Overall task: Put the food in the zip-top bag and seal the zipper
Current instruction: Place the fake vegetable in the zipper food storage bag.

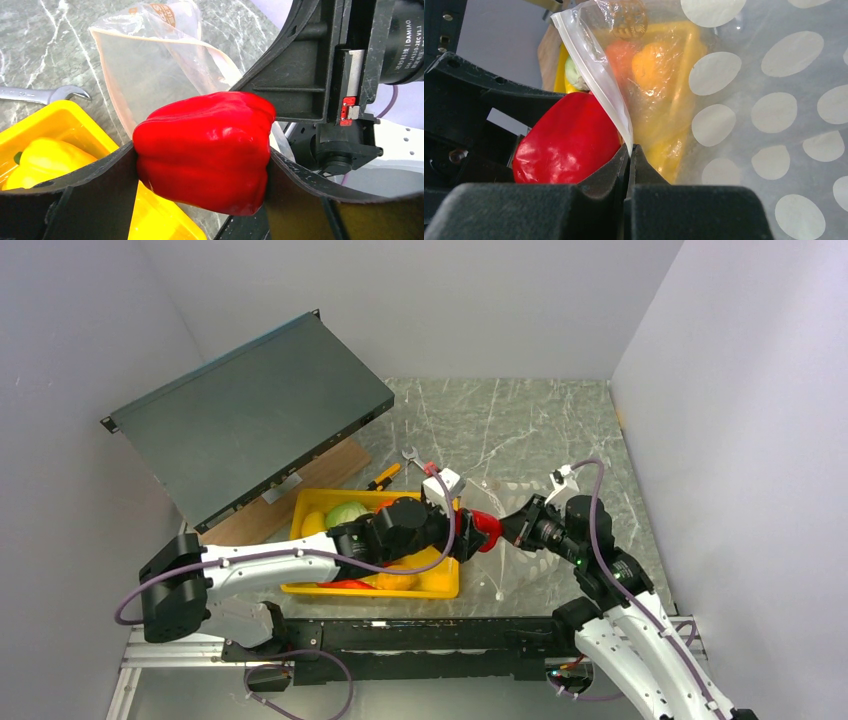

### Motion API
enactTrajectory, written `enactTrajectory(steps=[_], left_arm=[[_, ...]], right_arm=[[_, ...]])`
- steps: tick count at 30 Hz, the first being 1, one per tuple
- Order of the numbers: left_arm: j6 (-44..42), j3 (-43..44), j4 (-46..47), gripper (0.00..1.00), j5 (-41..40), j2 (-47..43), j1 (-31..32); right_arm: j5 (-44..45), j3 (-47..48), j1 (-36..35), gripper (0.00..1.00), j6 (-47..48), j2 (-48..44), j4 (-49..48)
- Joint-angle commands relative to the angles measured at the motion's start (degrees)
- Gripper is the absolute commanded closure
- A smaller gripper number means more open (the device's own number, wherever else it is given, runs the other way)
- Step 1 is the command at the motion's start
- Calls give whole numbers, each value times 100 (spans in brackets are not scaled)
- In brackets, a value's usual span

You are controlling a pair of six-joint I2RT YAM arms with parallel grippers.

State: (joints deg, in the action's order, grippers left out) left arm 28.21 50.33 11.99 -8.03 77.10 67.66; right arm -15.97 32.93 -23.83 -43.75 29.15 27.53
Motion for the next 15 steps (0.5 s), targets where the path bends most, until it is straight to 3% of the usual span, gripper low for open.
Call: enactTrajectory(steps=[1, 10, 15], left_arm=[[-459, 166, -933, 56, -541, 166, 229], [-1109, -225, -248, 54, -384, -50, 494], [-1662, -17, -378, 54, -302, 76, 630]], right_arm=[[-317, 651, -71, 100, -160, -157, -485], [-447, 750, -68, 100, -10, -62, -497], [-670, 695, -63, 100, -14, 7, -642]])
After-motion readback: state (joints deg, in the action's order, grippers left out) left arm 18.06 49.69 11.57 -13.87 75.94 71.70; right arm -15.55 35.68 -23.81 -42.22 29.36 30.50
